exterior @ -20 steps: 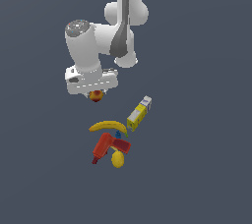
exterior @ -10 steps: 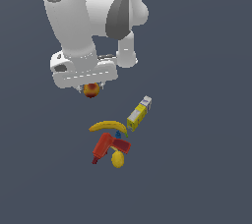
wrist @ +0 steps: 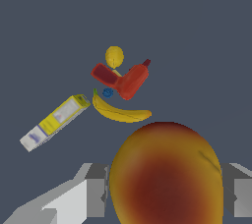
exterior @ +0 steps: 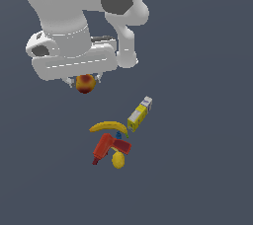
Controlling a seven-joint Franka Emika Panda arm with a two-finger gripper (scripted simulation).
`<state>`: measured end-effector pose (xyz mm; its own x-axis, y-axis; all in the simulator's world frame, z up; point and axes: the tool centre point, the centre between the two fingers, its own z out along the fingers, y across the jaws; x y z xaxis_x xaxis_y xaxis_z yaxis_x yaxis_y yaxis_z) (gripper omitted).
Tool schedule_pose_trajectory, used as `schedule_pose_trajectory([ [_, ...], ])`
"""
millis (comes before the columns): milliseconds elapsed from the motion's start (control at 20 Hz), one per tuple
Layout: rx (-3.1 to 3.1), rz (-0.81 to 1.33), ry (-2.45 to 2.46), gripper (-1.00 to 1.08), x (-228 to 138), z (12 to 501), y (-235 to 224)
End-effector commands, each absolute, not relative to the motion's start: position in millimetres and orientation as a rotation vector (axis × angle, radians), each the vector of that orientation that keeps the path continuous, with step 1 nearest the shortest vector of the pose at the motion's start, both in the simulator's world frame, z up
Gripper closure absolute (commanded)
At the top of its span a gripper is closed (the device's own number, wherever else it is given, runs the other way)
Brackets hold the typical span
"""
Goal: Pick up a designated object from a clutter of objects.
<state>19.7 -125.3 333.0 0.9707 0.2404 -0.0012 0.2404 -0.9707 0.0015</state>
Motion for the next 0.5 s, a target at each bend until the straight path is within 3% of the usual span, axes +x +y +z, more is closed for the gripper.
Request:
schedule_pose_trajectory([
  [0, 3.117, -0.001, 0.38, 1.08, 29, 350, -124],
  [450, 3.118, 0.0, 0.382, 1.08, 57, 395, -123],
])
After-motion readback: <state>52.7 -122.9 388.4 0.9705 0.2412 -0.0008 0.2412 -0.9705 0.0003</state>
